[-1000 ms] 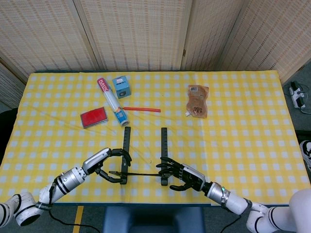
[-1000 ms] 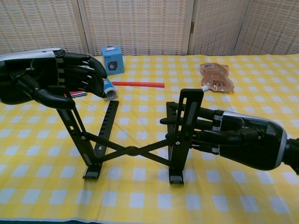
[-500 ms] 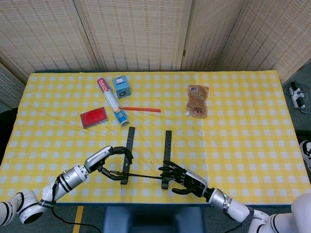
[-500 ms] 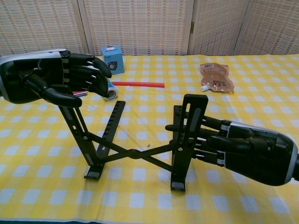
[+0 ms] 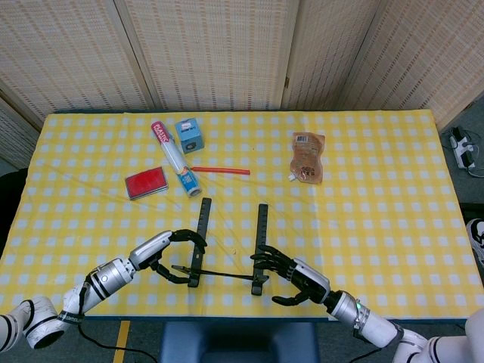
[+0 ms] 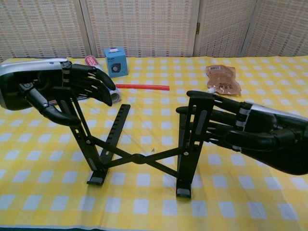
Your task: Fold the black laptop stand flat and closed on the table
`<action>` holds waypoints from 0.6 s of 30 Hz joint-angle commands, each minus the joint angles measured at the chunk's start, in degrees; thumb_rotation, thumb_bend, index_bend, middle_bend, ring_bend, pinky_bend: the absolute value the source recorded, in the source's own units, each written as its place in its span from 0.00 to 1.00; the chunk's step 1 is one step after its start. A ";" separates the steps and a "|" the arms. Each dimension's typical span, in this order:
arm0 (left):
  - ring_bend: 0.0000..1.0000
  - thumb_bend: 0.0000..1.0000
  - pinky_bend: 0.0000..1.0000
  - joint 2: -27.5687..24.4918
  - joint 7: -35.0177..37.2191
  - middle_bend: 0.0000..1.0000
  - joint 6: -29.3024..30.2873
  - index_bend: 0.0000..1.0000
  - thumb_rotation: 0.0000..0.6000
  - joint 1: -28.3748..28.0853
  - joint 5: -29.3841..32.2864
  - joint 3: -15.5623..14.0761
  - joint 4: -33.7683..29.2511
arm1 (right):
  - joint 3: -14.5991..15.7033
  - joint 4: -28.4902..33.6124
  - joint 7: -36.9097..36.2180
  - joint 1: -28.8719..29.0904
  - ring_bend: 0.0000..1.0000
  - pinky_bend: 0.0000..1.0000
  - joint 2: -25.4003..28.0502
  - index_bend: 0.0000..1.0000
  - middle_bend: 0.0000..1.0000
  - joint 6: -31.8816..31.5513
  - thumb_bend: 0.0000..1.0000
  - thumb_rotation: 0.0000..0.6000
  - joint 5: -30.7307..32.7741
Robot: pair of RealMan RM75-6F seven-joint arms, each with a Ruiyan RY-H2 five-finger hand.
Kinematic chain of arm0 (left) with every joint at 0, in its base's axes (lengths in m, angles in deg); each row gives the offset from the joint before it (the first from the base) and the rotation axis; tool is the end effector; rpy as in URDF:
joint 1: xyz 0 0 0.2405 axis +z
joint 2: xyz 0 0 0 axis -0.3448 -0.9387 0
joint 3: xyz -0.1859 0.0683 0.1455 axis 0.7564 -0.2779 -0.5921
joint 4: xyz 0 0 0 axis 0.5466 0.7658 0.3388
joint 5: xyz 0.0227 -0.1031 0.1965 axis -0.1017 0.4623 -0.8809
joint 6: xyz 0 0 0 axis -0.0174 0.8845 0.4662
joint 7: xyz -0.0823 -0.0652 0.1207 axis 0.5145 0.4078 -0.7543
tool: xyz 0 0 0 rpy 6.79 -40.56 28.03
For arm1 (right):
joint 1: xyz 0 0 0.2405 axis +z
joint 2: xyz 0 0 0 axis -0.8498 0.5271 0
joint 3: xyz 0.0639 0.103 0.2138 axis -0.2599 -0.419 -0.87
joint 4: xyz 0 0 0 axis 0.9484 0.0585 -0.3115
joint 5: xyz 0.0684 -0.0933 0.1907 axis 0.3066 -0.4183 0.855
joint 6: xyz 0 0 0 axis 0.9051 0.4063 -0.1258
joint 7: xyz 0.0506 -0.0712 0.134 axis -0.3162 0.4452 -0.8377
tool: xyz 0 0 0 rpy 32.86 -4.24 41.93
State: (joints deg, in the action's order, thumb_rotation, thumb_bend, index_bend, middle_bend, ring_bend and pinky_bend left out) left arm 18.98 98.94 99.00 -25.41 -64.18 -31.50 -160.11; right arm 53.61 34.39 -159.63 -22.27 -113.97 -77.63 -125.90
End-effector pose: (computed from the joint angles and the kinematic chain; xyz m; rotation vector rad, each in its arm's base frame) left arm -0.1456 0.2981 0.0116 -1.9619 -1.8998 -1.4101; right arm -0.1683 -0.2211 -0.0289 -1.1267 2.2179 -1.3416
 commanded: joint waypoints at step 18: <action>0.27 0.16 0.15 8.08 -31.94 0.38 -6.30 0.35 1.00 4.46 10.86 2.04 -0.44 | -2.70 9.23 7.35 -0.21 0.15 0.09 9.74 0.02 0.13 -3.54 0.29 1.00 -0.57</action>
State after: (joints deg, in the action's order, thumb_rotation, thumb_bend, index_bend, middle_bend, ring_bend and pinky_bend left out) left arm 24.65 71.24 93.20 -22.18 -55.82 -30.48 -161.35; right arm 50.89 43.70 -152.20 -22.44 -104.18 -81.25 -126.50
